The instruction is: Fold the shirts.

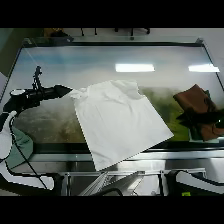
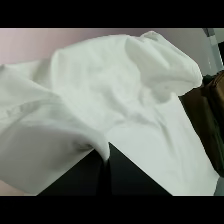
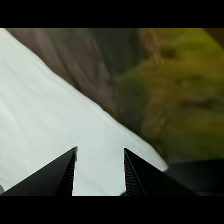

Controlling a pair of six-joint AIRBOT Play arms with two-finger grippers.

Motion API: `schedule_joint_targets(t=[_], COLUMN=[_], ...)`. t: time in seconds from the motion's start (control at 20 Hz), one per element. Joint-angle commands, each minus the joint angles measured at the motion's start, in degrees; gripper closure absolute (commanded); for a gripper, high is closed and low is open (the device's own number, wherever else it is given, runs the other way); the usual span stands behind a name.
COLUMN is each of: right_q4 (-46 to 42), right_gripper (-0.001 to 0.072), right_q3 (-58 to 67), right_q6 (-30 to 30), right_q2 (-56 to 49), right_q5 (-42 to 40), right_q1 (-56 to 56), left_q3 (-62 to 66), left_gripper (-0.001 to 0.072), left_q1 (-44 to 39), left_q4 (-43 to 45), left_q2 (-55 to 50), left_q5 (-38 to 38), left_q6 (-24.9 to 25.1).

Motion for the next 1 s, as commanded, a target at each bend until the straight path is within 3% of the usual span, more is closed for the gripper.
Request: schedule_joint_targets(t=[0.0,0.3,0.55,0.7,0.75,0.85,0.95], right_q4=[-1.33,-1.03,0.28,12.68,18.12,29.51,38.29], right_gripper=[0.0368,0.0368,0.0369,0.0393,0.0563,0.0690,0.0692], right_q3=[-10.84,-21.07,-23.43,-23.32,-22.86,-19.02,-10.19], right_q6=[4.66,7.17,5.55,-3.69,-8.13,-19.63,-27.41], right_q2=[4.20,10.51,8.50,6.51,5.29,0.61,-7.72], right_q5=[0.13,-4.07,-15.34,-23.91,-26.38,-28.94,-28.55], right_q1=[-1.86,2.69,8.07,11.21,11.85,12.33,12.57], left_q3=[0.48,0.48,0.46,0.48,0.48,0.48,0.44], left_gripper=[0.0691,0.0691,0.0691,0.0691,0.0691,0.0692,0.0695], left_q1=[0.04,0.04,0.04,0.04,0.04,0.04,-0.02], left_q4=[0.68,1.51,1.53,1.53,1.51,1.60,3.74], left_q2=[-0.09,-0.11,-0.09,-0.09,-0.09,-0.09,-0.02], left_q5=[-1.18,-1.11,-1.25,-1.22,-1.42,-2.95,-5.53], left_q6=[-0.04,-0.07,-0.07,-0.07,-0.07,-0.07,-1.22])
